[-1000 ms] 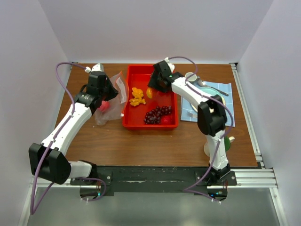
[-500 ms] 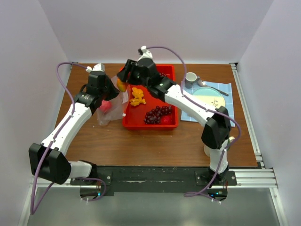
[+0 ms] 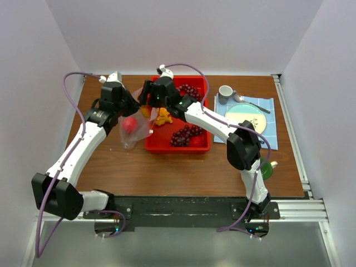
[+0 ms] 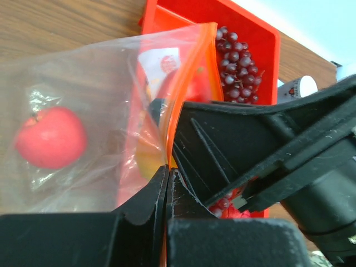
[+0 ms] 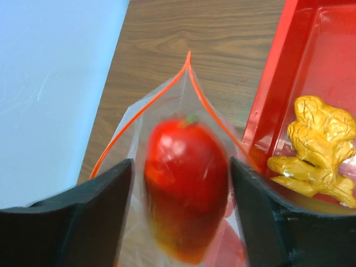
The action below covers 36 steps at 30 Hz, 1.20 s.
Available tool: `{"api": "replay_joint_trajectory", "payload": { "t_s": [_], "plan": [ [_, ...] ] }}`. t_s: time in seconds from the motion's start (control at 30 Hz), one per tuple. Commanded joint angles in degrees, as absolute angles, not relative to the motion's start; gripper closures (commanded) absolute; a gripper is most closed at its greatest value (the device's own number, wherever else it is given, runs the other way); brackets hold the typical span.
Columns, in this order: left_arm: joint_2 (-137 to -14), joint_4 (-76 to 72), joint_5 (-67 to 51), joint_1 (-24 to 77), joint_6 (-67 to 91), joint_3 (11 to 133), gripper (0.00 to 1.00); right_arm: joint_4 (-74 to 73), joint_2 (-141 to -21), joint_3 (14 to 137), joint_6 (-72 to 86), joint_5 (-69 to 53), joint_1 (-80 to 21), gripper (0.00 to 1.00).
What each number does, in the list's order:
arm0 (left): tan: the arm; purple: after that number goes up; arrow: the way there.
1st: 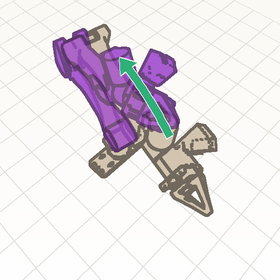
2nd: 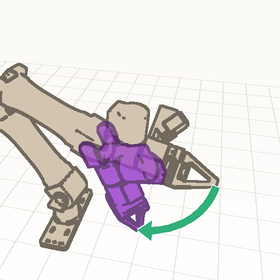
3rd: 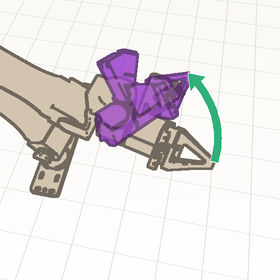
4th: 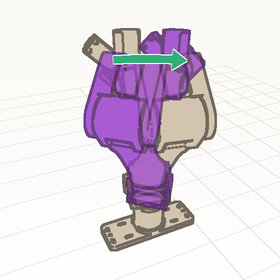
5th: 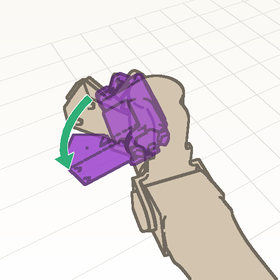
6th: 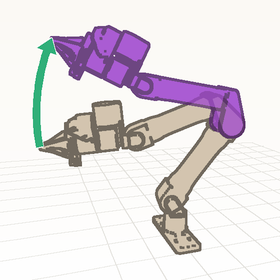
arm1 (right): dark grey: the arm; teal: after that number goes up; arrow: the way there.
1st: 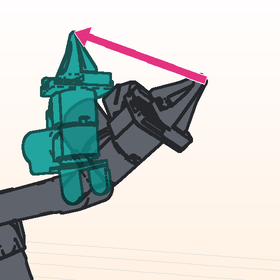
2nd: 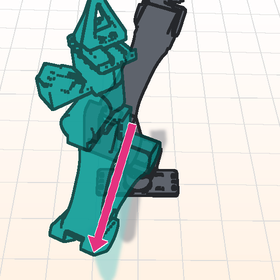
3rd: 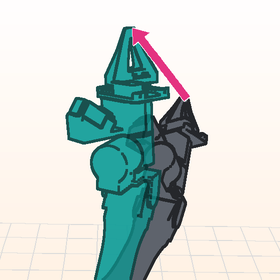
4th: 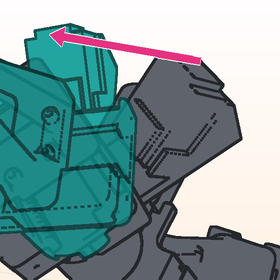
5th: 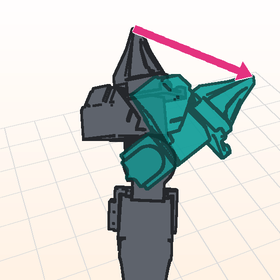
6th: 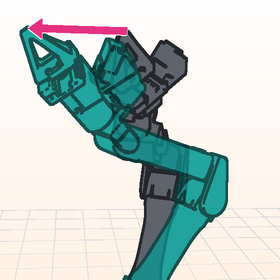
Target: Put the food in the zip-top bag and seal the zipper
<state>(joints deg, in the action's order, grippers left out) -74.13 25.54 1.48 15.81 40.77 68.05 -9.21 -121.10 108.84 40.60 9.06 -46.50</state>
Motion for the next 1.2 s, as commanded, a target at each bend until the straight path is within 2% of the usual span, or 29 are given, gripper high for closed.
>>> {"api": "replay_joint_trajectory", "payload": {
  "t_s": [0.0,0.07,0.13,0.37,0.7,0.83,0.97,1.17],
  "plan": [
    [-72.6,23.1,0.6,15.9,40.0,70.3,1.0,-8.1,-118.5,109.6,38.3,10.0,-46.7,0.16],
    [-72.9,23.6,1.8,15.9,40.1,70.2,1.0,-8.7,-117.9,109.7,37.4,10.1,-46.8,0.09],
    [-72.9,23.7,2.5,15.9,40.2,70.0,1.0,-9.6,-117.2,109.4,36.7,10.0,-46.8,0.06],
    [-73.4,25.0,6.2,15.5,40.0,69.7,1.0,-14.0,-110.3,105.3,33.4,11.8,-46.7,0.06],
    [-73.5,26.0,5.6,14.7,37.6,70.8,1.0,-36.4,-99.4,97.0,31.9,16.3,-41.0,0.06],
    [-73.7,25.8,4.8,14.7,37.3,71.1,1.0,-38.8,-96.6,90.3,31.9,16.1,-41.0,0.06],
    [-74.3,25.2,4.2,14.6,37.1,70.8,1.0,-38.8,-98.3,85.3,32.3,13.2,-41.0,0.05],
    [-74.1,25.1,3.8,14.6,37.0,70.2,1.0,-37.3,-104.2,85.1,30.9,10.9,-41.3,0.03]
  ]
}}
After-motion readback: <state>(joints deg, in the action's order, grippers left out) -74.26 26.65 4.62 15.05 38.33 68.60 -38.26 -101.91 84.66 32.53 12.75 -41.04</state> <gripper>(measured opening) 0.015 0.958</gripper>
